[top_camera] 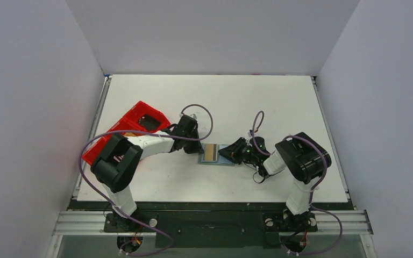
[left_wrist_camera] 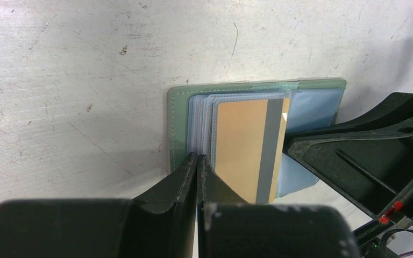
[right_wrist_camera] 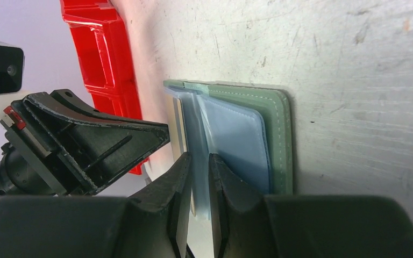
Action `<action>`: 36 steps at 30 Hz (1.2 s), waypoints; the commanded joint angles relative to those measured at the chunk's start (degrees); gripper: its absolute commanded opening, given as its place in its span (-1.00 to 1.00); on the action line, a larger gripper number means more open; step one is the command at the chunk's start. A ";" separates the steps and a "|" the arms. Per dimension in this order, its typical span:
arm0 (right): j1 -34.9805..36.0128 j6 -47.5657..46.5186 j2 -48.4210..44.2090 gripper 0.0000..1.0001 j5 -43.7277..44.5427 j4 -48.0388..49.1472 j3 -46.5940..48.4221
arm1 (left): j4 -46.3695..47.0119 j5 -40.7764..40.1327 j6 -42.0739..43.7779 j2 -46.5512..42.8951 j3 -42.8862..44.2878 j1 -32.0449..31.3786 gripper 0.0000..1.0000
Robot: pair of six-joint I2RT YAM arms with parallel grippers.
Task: Take the credit cards out of the card holder
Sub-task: Remove the credit card from the card holder.
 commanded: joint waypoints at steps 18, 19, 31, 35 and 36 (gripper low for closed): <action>2.97 -0.88 -2.53 -0.73 0.11 0.30 0.53 | -8.21 -2.86 1.83 5.11 -2.72 -0.97 -1.00; 3.01 -0.94 -2.90 -0.73 0.14 0.10 0.55 | -8.17 -2.86 1.78 5.10 -2.70 -1.00 -1.00; 4.18 -2.05 -6.08 -0.74 0.53 -4.17 1.75 | -8.23 -2.95 1.79 5.35 -2.39 -1.17 -1.00; 4.21 -2.10 -5.06 -0.74 0.61 -4.48 1.90 | -8.38 -2.95 1.81 5.28 -2.34 -1.24 -1.00; 4.20 -2.03 -4.68 -0.75 0.57 -4.01 1.94 | -8.39 -2.95 1.81 5.32 -2.38 -1.27 -1.00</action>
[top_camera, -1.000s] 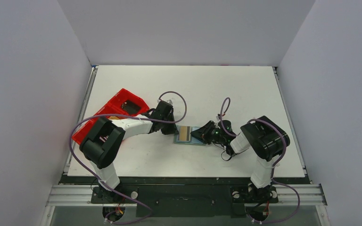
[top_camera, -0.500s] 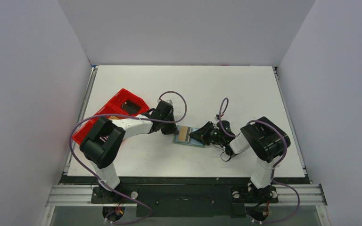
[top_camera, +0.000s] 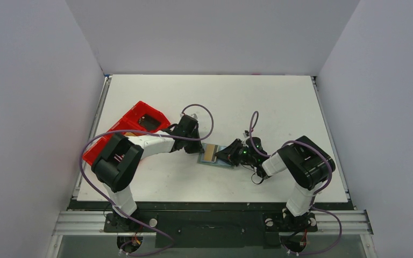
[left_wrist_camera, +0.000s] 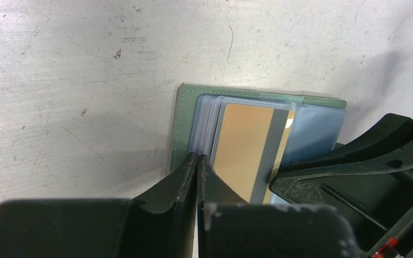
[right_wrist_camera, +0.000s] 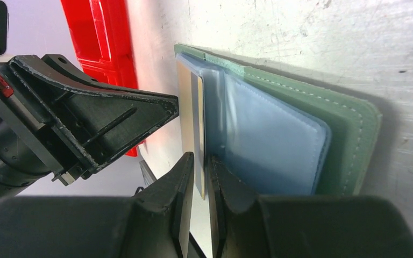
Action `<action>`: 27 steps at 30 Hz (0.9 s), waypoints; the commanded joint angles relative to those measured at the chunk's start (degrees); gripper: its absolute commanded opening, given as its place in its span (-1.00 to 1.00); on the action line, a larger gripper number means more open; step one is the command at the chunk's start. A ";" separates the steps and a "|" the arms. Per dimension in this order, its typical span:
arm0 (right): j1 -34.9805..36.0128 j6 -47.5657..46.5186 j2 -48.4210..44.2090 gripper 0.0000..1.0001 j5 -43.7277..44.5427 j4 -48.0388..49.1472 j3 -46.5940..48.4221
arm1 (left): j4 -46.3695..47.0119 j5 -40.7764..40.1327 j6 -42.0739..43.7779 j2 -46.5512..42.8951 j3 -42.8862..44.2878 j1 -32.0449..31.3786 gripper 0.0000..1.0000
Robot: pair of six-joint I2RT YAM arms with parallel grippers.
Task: Take the credit cards out of the card holder
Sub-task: Remove the credit card from the card holder.
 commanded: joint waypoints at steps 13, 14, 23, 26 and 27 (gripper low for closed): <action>-0.47 0.87 1.28 -0.99 0.98 5.80 -0.28 | -9.42 -3.70 1.74 5.73 -2.49 -1.10 -1.00; -0.70 0.79 1.01 -1.00 1.10 5.69 -0.56 | -9.43 -3.80 1.73 5.86 -2.50 -1.10 -1.00; -1.93 -2.92 -1.80 -1.00 2.96 -0.11 -1.95 | -9.51 -4.16 1.64 6.58 -2.55 -1.02 -1.00; -2.30 -4.35 -2.93 -1.00 3.50 -3.31 -2.18 | -9.41 -4.15 1.64 6.72 -2.52 -1.00 -1.00; -2.55 -5.25 -3.49 -1.00 3.64 -3.87 -2.25 | -9.38 -4.15 1.55 6.79 -2.51 -1.01 -1.00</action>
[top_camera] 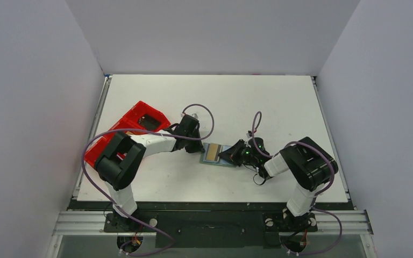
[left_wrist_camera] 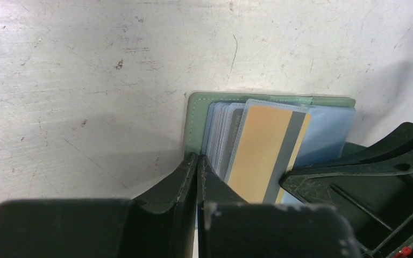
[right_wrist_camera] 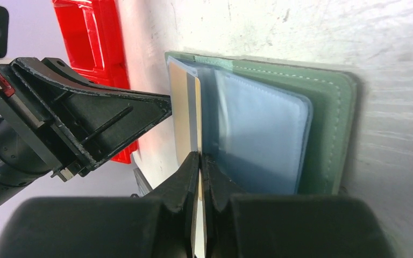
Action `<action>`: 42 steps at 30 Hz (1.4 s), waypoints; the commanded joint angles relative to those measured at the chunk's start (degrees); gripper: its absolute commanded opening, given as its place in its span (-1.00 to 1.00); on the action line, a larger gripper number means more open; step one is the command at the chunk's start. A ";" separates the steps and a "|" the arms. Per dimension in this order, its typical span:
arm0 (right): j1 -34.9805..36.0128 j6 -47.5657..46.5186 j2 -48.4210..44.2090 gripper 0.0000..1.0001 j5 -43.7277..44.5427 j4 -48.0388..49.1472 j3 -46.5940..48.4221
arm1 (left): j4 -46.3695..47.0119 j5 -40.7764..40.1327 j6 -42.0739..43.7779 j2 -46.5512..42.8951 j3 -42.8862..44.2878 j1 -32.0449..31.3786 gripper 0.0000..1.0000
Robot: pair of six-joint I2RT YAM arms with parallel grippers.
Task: Take the credit cards out of the card holder
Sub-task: Remove the credit card from the card holder.
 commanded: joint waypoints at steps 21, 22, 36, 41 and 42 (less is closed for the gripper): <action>-0.67 -17.09 -6.59 -1.00 2.97 -17.96 0.15 | -10.52 -2.36 2.50 -0.70 -4.41 -1.12 -1.00; -0.24 -17.83 -6.80 -1.00 3.09 -19.99 0.55 | -11.05 -2.43 2.54 -1.26 -4.41 -1.21 -1.00; 9.24 -21.22 -6.17 -1.00 4.35 -25.60 4.39 | -16.24 -3.20 0.99 -15.98 -6.58 -3.69 -0.86; 9.35 -20.34 -6.24 -1.00 4.11 -24.23 3.45 | -11.03 1.48 -0.84 -17.96 -8.30 -4.01 -0.79; 9.35 -20.26 -6.29 -1.00 4.10 -24.31 3.40 | -10.18 2.80 -1.26 -17.52 -8.46 -4.07 -0.79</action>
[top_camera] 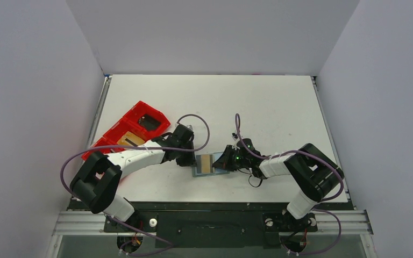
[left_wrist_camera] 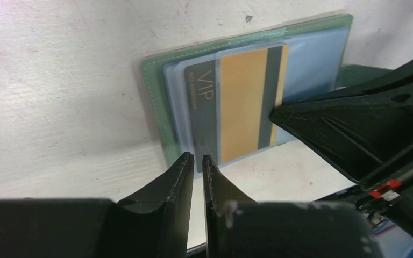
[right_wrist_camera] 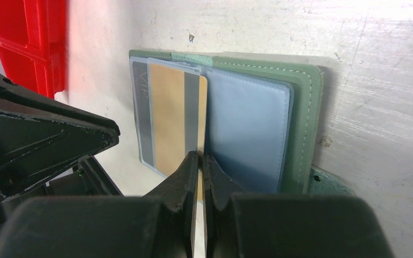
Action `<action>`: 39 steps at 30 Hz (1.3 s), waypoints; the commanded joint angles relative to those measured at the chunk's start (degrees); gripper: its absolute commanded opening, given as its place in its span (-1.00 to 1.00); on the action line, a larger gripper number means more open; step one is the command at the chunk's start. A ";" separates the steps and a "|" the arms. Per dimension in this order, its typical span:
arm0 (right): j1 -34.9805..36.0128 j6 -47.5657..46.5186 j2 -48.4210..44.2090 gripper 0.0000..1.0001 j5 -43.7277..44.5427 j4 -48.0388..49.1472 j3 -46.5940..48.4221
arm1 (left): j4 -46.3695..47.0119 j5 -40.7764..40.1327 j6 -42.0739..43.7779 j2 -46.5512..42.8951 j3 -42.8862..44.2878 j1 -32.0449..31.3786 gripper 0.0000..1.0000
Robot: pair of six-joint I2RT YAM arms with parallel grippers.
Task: Take the credit cards out of the card holder
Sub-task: Remove the credit card from the card holder.
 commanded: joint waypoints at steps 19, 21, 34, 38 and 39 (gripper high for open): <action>0.32 -1.85 -0.05 -1.00 2.79 -6.52 0.37 | 6.86 -0.19 -1.71 4.93 -2.15 -0.67 -1.00; 0.01 -1.72 0.23 -1.00 2.50 -6.16 0.24 | 6.14 -1.12 -1.41 4.75 -2.34 -0.65 -1.00; -3.09 1.04 0.73 -0.85 -1.19 -0.68 -1.85 | 4.54 -3.77 -0.39 8.38 -1.20 -0.64 -1.00; -4.18 2.58 0.85 -0.69 -2.64 2.67 -3.00 | 4.15 -4.16 -0.43 9.65 -0.71 -0.64 -1.00; -4.56 3.14 0.95 -0.67 -3.18 3.22 -3.34 | 4.00 -4.24 -0.47 9.82 -0.68 -0.64 -1.00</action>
